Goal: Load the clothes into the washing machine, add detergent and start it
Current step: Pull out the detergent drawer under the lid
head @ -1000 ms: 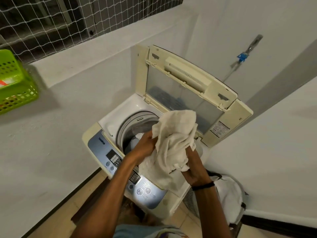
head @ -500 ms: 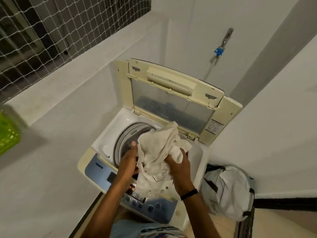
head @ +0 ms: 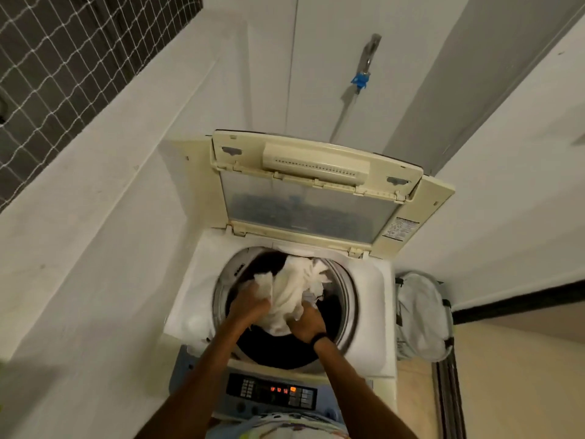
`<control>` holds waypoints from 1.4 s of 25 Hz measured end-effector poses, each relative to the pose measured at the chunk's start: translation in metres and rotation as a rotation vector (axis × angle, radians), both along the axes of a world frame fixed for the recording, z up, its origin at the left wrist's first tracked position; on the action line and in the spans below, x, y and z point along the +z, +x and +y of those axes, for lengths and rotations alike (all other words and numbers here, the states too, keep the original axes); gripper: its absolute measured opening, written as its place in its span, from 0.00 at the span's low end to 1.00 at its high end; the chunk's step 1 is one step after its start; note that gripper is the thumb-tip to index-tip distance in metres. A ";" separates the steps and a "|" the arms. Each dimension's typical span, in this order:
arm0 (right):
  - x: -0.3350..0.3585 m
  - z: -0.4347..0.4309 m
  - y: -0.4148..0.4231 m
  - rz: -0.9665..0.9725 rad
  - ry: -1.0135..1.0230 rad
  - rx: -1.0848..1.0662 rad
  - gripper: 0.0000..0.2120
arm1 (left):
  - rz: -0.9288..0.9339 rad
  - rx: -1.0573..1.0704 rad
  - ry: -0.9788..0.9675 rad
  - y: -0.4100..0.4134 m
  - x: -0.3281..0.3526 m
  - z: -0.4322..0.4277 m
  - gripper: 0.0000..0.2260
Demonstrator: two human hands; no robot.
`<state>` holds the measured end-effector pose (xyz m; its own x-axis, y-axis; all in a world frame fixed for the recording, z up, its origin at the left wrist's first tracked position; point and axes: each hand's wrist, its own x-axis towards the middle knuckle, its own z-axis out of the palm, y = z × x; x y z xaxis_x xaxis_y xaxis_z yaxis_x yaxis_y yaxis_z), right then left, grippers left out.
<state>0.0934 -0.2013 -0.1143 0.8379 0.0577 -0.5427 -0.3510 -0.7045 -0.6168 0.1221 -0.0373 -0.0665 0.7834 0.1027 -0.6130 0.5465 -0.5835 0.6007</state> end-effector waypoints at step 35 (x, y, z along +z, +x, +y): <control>-0.038 0.003 0.137 0.164 1.152 -1.324 0.24 | 0.184 0.838 -1.047 0.128 -0.080 -0.054 0.18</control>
